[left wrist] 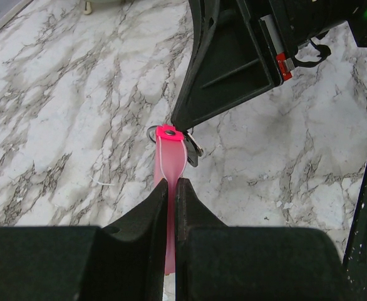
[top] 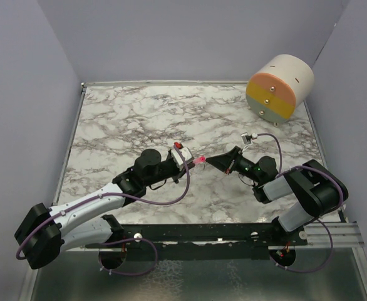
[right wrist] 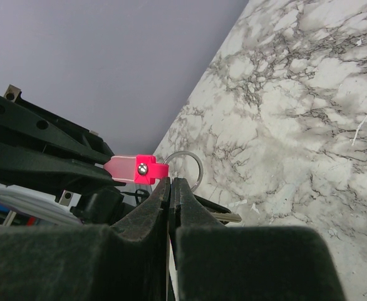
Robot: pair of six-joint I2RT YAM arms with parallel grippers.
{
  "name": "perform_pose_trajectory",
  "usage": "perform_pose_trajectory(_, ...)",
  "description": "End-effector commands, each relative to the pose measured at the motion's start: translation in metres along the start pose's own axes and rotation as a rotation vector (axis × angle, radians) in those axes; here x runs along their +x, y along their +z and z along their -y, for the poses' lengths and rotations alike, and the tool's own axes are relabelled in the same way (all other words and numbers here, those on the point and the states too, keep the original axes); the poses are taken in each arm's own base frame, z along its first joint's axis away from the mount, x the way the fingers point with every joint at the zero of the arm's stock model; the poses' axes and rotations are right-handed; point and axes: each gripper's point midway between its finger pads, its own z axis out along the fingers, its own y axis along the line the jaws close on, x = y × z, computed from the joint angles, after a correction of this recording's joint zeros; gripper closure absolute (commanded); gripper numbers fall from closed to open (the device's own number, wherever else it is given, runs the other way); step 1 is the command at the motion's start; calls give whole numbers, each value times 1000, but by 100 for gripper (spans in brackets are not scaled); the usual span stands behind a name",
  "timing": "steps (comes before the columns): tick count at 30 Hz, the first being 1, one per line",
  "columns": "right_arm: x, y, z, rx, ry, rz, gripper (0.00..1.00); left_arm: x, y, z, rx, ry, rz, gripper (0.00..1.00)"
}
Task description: Put the keys on the keyring
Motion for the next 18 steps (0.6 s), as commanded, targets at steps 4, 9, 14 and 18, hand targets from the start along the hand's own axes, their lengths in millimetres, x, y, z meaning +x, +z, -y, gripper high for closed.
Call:
perform_pose_trajectory(4,-31,0,-47,-202,-160,123,99,-14,-1,2,8,9,51,100)
perform_pose_trajectory(9,-30,-1,-46,-201,-155,121,99,-17,-1,1,-1,10,59,100)
perform_pose_trajectory(14,-29,-1,-47,-204,-153,120,99,-20,-3,-1,-11,8,68,100)
perform_pose_trajectory(18,-29,-1,-46,-202,-152,120,99,-22,-3,-2,-16,8,72,100)
